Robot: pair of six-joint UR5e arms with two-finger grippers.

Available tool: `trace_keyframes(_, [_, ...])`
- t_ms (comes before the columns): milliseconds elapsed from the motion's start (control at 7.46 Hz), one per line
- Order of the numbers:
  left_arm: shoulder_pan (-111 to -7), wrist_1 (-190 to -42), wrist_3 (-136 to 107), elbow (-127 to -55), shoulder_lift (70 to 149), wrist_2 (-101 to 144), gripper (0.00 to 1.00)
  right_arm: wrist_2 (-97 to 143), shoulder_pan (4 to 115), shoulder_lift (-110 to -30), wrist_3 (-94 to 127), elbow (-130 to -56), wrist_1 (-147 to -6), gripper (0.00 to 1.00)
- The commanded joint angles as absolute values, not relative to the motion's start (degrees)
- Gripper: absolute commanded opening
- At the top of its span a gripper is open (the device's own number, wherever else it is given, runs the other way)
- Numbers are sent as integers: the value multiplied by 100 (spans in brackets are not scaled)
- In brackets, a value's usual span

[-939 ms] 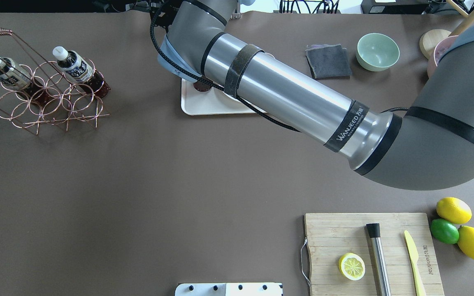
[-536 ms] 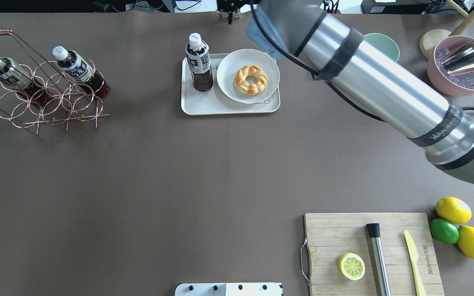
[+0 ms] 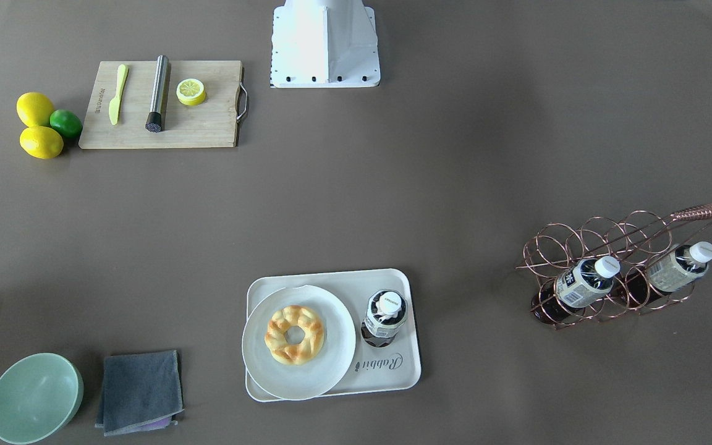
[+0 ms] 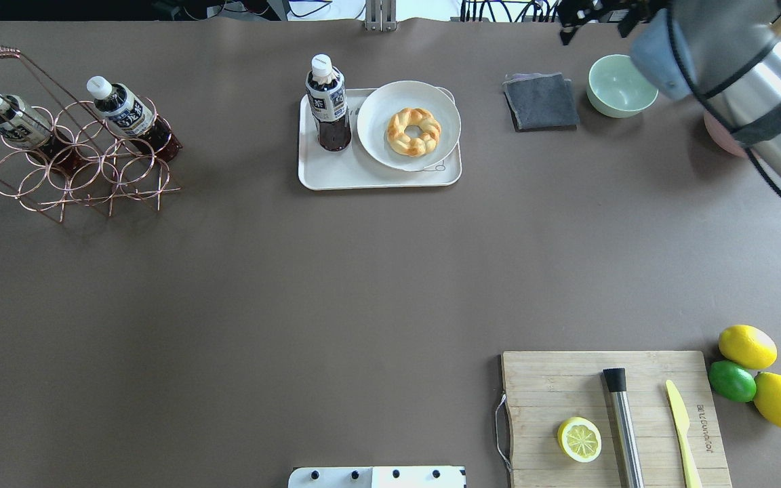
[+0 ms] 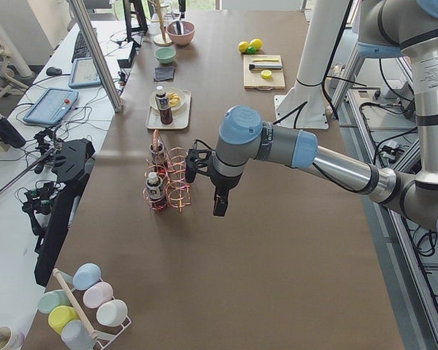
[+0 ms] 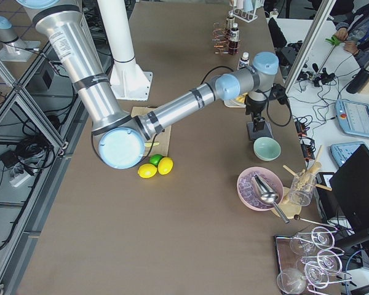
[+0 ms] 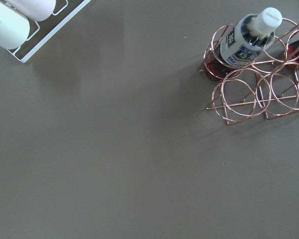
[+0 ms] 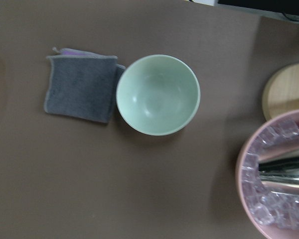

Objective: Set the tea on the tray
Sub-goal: 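Open the right gripper and withdraw it away from the tray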

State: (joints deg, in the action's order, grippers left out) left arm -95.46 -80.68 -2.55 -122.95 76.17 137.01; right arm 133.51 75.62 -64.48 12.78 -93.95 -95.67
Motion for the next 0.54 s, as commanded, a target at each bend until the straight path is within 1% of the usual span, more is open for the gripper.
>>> trace_keyframes(0, [-9554,-8077,451,-12130,7401,13693,97,13631,8618,-7810,-206,-9616,-9571,100])
trace_keyframes(402, [-10133,-8095,1202,-11620,7365,13693,97,13544,9121,-8786,-1333,-9624,-9562,100])
